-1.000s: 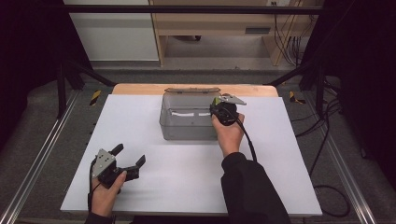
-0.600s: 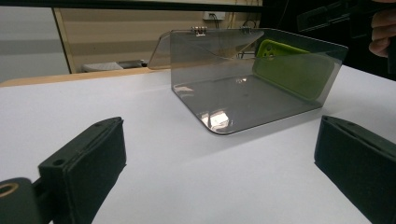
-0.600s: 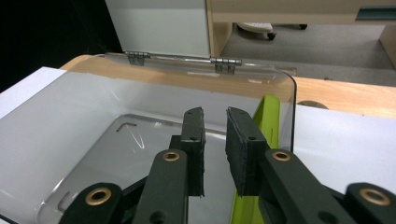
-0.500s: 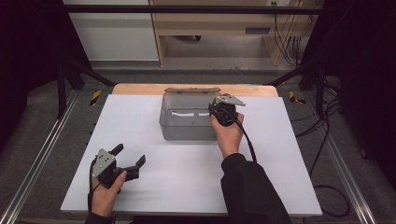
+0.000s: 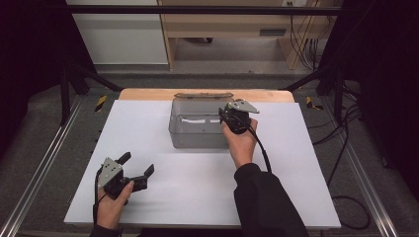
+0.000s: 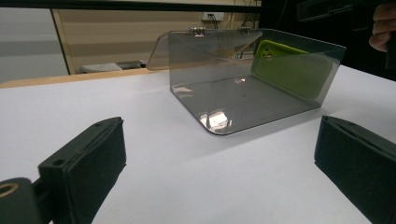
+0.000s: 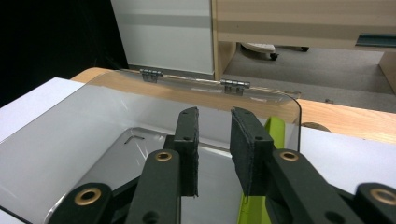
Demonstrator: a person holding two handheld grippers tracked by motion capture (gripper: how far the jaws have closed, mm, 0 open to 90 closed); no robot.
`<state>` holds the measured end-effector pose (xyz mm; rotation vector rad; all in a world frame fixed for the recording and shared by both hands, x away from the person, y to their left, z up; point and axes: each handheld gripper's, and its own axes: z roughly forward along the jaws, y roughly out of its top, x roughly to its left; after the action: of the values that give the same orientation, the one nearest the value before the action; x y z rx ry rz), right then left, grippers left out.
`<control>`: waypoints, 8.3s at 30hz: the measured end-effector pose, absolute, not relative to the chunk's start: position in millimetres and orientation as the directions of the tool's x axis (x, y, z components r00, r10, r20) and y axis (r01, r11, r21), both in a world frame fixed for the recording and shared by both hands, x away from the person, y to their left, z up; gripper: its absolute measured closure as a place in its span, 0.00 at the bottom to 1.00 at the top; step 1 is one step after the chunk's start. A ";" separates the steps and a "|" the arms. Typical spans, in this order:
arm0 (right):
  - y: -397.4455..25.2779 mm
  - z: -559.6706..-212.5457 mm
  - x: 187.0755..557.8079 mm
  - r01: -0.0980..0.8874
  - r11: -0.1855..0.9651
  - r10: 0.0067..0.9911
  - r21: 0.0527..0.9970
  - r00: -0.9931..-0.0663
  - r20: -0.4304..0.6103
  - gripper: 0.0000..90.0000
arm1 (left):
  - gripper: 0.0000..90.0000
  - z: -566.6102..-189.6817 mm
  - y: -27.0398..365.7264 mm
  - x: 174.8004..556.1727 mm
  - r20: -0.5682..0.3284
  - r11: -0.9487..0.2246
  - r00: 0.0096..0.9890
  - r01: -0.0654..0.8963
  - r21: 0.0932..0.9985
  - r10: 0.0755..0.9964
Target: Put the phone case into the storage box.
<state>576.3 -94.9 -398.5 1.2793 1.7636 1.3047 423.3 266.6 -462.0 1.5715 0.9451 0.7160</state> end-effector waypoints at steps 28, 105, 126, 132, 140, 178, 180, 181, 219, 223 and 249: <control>-89.2 -396.9 573.0 0.290 0.087 0.918 0.953 -0.395 0.036 0.58 | 0.02 -462.0 267.0 423.4 -0.039 -0.068 0.496 0.195 0.978 0.867; -108.7 -355.8 550.0 0.199 0.146 0.874 0.969 -0.485 -0.032 0.04 | 0.02 -457.3 290.4 421.4 -0.045 -0.046 0.482 0.175 0.984 0.875; -135.5 -340.9 537.8 0.175 0.098 0.870 0.980 -0.494 0.001 0.04 | 0.02 -457.4 299.3 415.7 -0.039 -0.046 0.473 0.166 0.985 0.880; -139.0 -338.6 534.7 0.172 0.092 0.866 0.981 -0.499 0.006 0.04 | 0.02 -457.9 299.2 416.5 -0.034 -0.050 0.473 0.162 0.985 0.881; -144.6 -334.0 527.5 0.163 0.095 0.861 0.982 -0.508 0.002 0.04 | 0.02 -458.5 299.8 416.7 -0.026 -0.055 0.473 0.156 0.986 0.881; -194.0 -332.1 501.3 0.157 0.073 0.860 0.985 -0.510 0.017 0.04 | 0.02 -454.5 311.9 405.9 0.004 -0.073 0.473 0.128 0.989 0.881; -198.1 -333.1 499.7 0.159 0.078 0.861 0.984 -0.508 0.014 0.04 | 0.02 -454.1 314.0 404.3 -0.004 -0.064 0.473 0.129 0.990 0.881; -199.4 -333.4 499.2 0.160 0.078 0.861 0.984 -0.509 0.015 0.04 | 0.02 -454.2 314.3 404.1 -0.009 -0.059 0.474 0.128 0.990 0.881; -259.9 -341.5 460.8 0.161 0.078 0.882 0.984 -0.470 0.007 0.04 | 0.02 -455.6 323.4 396.8 -0.041 -0.028 0.484 0.135 0.990 0.874; -264.2 -342.4 457.6 0.158 0.080 0.884 0.984 -0.468 0.003 0.03 | 0.02 -455.5 323.2 396.7 -0.037 -0.033 0.486 0.135 0.990 0.873; -288.8 -372.4 438.2 0.107 0.065 0.907 0.992 -0.421 -0.013 0.03 | 0.02 -455.7 321.7 396.9 -0.030 -0.040 0.495 0.132 0.990 0.868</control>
<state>438.2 -288.8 -372.4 1.0304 1.6353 1.4304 396.9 321.7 -455.7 1.5139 0.9065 0.7508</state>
